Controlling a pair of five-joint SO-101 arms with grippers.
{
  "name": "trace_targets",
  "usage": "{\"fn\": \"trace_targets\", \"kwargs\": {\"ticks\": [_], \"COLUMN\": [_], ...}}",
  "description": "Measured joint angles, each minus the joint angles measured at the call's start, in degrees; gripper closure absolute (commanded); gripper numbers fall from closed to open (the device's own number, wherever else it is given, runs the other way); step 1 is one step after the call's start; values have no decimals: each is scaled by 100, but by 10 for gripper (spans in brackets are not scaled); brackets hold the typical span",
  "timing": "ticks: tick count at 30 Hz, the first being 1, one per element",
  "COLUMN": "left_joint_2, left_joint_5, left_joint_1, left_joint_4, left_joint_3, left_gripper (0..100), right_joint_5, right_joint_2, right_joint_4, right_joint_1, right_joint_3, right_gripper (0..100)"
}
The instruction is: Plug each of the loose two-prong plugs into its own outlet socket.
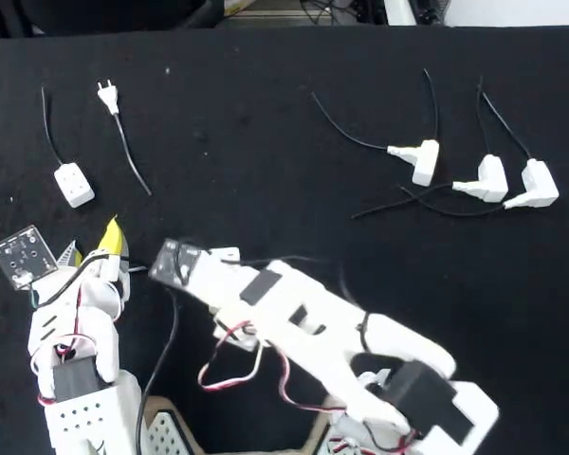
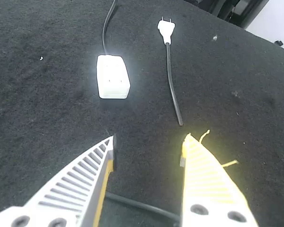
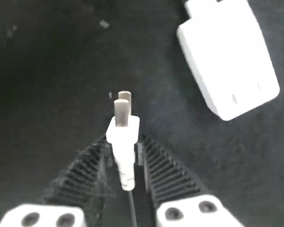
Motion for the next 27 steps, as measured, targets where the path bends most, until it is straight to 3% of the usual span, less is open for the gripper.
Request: {"fn": "trace_targets", "kwargs": {"ticks": [4,12,27], "left_joint_2": [0,0,0], "left_joint_5": [0,0,0], "left_joint_1": [0,0,0], "left_joint_4": [0,0,0], "left_joint_3": [0,0,0], "left_gripper": [766,766,766], "right_joint_5": [659,765,-343], "right_joint_2": [-193,-264,-264], "right_joint_4": [-299,-695,-18], "right_joint_1": [0,-9,0], "right_joint_3": [352,589,211], "right_gripper": [984,982,969]}}
